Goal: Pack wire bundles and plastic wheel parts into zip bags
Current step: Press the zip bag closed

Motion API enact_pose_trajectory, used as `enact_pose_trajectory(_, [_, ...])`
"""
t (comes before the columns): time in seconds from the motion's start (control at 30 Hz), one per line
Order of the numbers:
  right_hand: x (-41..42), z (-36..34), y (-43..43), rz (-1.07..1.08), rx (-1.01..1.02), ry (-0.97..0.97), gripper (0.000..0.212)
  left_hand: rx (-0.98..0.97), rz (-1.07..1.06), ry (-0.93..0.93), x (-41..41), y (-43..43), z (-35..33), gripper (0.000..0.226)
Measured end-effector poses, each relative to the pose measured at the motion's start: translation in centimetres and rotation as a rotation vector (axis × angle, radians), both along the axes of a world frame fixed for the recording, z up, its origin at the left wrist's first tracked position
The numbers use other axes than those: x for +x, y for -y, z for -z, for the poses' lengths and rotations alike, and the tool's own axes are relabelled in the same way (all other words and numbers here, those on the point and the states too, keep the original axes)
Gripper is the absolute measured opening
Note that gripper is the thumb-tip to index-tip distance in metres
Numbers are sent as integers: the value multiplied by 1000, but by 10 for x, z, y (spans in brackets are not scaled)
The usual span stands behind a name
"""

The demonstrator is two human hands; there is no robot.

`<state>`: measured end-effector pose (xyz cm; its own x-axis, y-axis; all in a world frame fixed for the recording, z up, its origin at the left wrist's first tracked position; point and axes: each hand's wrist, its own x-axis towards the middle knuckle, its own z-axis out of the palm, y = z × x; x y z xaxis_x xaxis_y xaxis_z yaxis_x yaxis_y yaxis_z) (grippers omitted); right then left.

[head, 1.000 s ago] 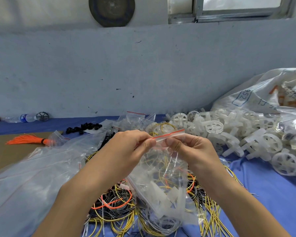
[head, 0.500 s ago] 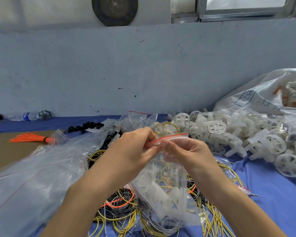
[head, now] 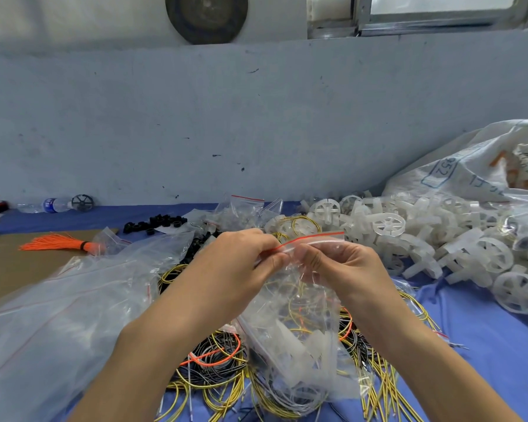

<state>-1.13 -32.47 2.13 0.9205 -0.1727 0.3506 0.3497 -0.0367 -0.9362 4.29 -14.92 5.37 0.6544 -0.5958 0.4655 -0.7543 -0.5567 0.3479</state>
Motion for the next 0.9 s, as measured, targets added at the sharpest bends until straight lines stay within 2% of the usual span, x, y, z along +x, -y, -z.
enact_pose_trajectory(0.13, [-1, 0, -2, -35, -11, 7, 12, 6, 10, -28, -1, -2, -1, 25])
enact_pose_trajectory(0.27, [2, 1, 4, 71, 64, -13, 19, 47, -28, -58, 4, -14, -4, 19])
enact_pose_trajectory(0.57, [3, 0, 9, 110, 136, -4, 21, -62, -12, -112, 11, -27, -7, 19])
enact_pose_trajectory(0.7, [1, -4, 15, 54, 260, -6, 25, -164, 1, -220, 17, -37, -5, 20])
enact_pose_trajectory(0.77, [1, -5, 16, 9, 402, -22, 18, -210, 16, -262, 19, -38, -4, 22])
enact_pose_trajectory(0.9, [2, -11, 13, -59, 686, -52, 15, -362, 59, -405, 20, -32, 1, 23])
